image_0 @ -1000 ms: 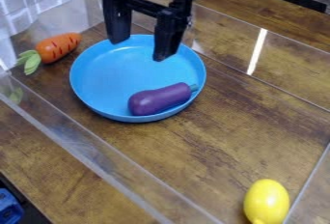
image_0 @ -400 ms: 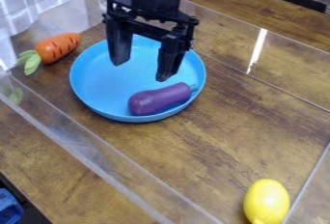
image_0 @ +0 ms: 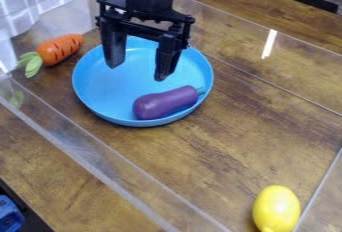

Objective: Put the carrot on the blue tray

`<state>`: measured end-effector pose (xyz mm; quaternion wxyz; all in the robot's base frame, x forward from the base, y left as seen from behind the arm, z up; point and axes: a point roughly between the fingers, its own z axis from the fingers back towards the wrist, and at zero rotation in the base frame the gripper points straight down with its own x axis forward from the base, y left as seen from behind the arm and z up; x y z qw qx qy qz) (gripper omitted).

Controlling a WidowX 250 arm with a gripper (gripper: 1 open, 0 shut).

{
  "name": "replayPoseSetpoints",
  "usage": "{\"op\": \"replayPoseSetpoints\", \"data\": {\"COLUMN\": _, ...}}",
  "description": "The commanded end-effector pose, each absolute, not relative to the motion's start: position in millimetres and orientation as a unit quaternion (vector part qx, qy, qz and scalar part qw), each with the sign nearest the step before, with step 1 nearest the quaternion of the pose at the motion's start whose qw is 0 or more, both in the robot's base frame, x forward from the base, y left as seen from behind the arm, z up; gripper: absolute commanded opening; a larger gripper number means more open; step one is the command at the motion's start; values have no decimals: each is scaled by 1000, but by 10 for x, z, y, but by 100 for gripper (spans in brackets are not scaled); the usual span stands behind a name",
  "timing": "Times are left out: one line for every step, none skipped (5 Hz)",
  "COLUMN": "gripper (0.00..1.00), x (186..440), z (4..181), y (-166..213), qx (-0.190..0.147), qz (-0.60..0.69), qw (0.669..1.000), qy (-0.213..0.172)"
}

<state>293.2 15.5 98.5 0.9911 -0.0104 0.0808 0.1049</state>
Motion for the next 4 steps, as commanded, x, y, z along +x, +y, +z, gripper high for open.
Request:
{"op": "replayPoseSetpoints", "data": {"gripper": 100, "x": 2960, "z": 1024, "y": 253, "qx": -15, "qz": 140, "qw": 988, "qy": 64}}
{"op": "replayPoseSetpoints", "data": {"gripper": 100, "x": 2942, "z": 987, "y": 361, "qx": -16, "qz": 148, "qw": 987, "qy": 66}}
{"op": "replayPoseSetpoints", "data": {"gripper": 100, "x": 2935, "z": 962, "y": 510, "qx": -18, "qz": 157, "qw": 985, "qy": 66}}
{"op": "replayPoseSetpoints", "data": {"gripper": 100, "x": 2959, "z": 1051, "y": 631, "qx": -22, "qz": 154, "qw": 986, "qy": 65}}
